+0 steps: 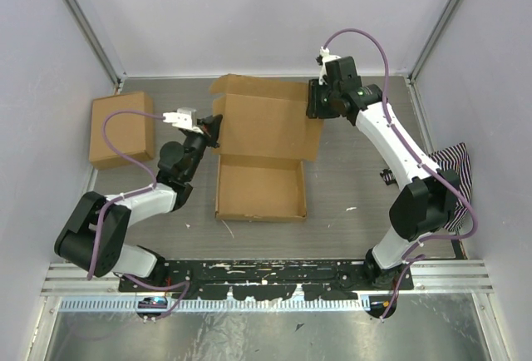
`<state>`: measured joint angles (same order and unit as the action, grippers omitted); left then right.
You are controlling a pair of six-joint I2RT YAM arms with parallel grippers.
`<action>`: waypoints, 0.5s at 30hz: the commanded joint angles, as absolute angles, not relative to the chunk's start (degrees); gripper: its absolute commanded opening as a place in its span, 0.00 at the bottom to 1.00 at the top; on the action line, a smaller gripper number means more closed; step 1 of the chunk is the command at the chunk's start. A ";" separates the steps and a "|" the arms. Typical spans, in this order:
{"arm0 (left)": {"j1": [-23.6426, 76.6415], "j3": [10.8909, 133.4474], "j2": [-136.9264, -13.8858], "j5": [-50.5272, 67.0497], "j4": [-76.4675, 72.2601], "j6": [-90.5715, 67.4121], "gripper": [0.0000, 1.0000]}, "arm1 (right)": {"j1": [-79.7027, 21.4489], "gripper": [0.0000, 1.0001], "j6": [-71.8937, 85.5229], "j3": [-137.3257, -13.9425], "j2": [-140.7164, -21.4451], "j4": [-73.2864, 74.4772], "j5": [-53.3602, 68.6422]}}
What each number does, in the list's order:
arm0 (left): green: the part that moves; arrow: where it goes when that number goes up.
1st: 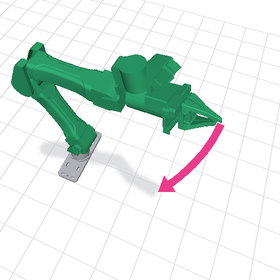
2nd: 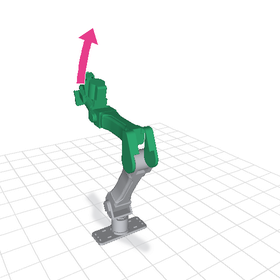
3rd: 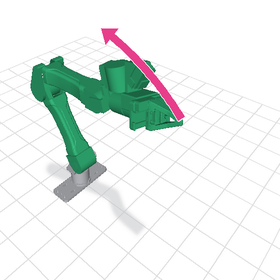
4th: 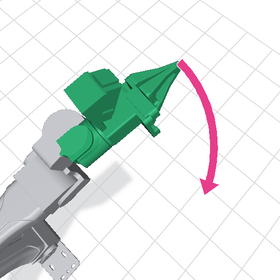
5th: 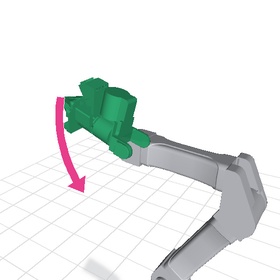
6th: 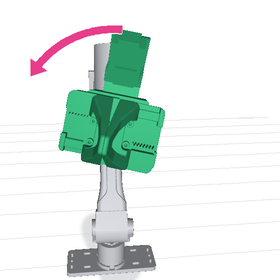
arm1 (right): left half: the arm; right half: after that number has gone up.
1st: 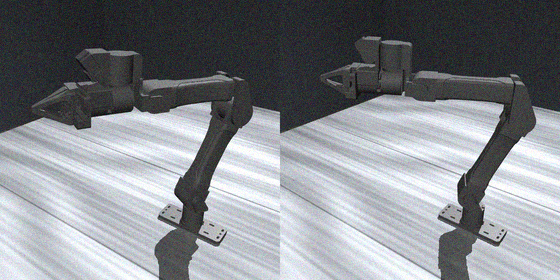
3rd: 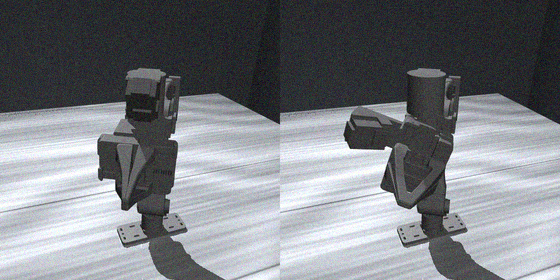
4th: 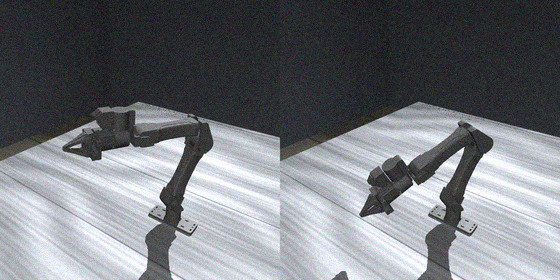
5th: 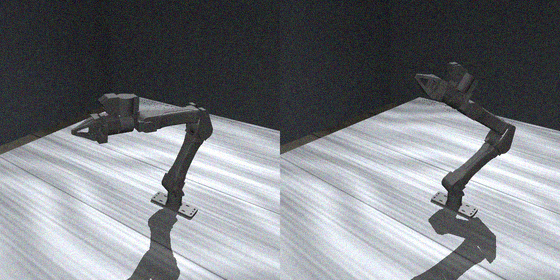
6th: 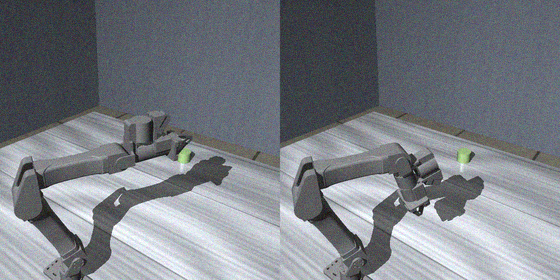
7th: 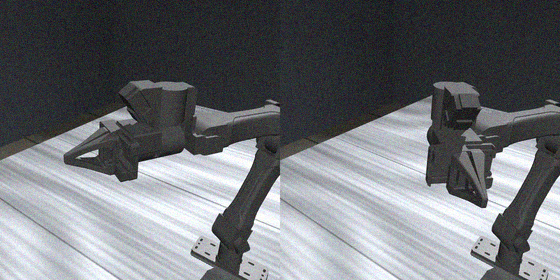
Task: Fold the paper box
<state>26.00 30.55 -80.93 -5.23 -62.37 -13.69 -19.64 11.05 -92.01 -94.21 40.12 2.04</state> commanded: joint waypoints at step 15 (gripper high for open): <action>26.15 29.43 -80.60 -5.16 -70.82 -11.35 0.00 | -17.79 0.39 10.31 -91.94 -91.68 37.78 -5.82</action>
<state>26.04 29.78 -80.93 -4.84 -66.35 -12.14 -18.59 10.63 -91.15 -93.27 41.15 -3.86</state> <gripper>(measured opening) 0.013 0.399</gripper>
